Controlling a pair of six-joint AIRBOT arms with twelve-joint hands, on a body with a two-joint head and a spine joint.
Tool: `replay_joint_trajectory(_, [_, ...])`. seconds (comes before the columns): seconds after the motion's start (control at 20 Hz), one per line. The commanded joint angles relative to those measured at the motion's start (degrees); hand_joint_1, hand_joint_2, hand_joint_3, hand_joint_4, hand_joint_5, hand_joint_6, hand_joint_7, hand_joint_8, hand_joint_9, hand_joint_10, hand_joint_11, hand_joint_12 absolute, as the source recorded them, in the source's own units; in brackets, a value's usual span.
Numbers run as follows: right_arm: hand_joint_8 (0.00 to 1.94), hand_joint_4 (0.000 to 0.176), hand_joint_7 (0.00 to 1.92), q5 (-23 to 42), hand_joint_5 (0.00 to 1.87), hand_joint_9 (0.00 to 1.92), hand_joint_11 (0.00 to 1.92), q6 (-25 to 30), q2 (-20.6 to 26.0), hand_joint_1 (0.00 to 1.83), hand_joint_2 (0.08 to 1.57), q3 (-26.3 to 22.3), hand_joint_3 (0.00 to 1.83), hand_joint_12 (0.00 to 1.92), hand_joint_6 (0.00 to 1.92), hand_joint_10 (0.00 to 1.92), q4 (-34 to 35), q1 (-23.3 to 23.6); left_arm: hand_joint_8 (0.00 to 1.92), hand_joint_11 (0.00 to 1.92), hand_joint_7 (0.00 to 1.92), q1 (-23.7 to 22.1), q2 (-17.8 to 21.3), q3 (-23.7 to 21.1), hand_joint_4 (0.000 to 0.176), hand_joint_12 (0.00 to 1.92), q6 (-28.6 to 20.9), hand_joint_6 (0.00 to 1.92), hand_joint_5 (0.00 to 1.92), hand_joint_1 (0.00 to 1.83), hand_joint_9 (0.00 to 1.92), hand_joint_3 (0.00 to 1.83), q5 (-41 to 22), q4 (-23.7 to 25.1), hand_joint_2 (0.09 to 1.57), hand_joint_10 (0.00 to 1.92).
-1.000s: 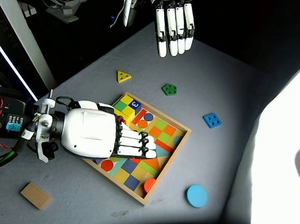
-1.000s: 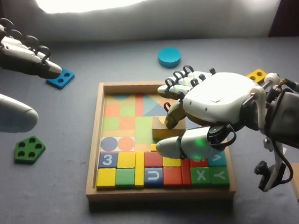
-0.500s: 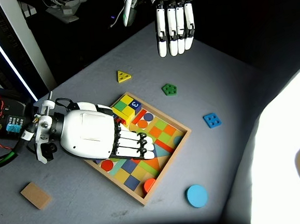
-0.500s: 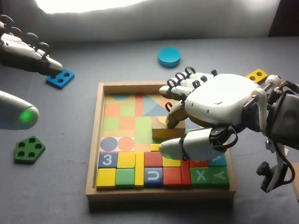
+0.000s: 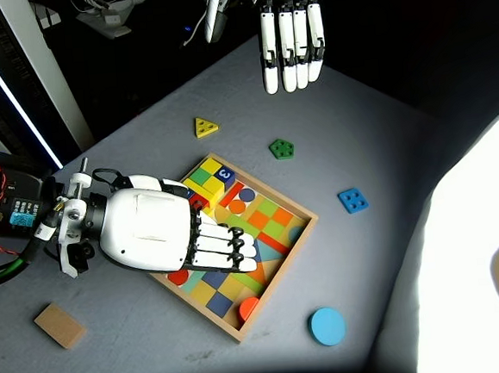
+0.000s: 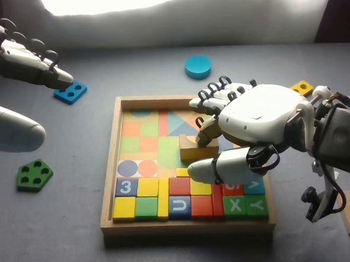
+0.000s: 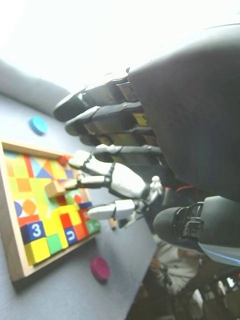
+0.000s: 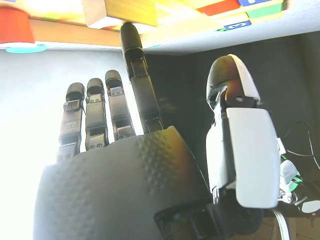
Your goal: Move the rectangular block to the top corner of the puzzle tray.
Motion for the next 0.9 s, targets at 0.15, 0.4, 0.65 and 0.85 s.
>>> replay_joint_trajectory(0.15, [0.00,0.000,0.05,3.66,0.67,0.00,0.00,-0.06,0.09,0.00,1.17,0.53,0.00,0.00,0.21,0.00,-0.87,-0.41,0.01,0.00,0.20,-1.02,0.19,0.25,0.034,0.73,-0.08,0.01,0.20,0.00,0.25,0.00,5.21,0.57,1.22,0.01])
replay_joint_trajectory(0.4, [0.00,0.000,0.06,3.49,0.66,0.00,0.00,-0.08,0.57,0.00,1.16,2.27,0.00,0.00,0.20,0.00,0.76,-1.08,0.00,0.00,0.19,-1.48,0.19,0.30,0.031,0.70,-0.07,0.00,0.20,0.00,0.23,0.00,5.21,0.57,1.22,0.00])
replay_joint_trajectory(0.65, [0.01,0.005,0.07,3.49,0.67,0.00,0.00,-0.09,1.78,0.00,1.17,3.36,0.00,0.00,0.20,0.00,0.79,-1.80,0.00,0.00,0.21,-1.53,0.19,0.30,0.035,0.72,-0.07,0.00,0.20,0.00,0.25,0.00,5.21,0.57,1.22,0.00])
replay_joint_trajectory(0.85, [0.01,0.006,0.09,3.51,0.68,0.00,0.00,-0.09,1.62,0.00,1.16,5.90,0.00,0.00,0.20,0.00,0.78,-2.05,0.00,0.00,0.22,-1.55,0.19,0.30,0.038,0.74,-0.07,0.00,0.22,0.00,0.25,0.00,5.21,0.57,1.22,0.00])
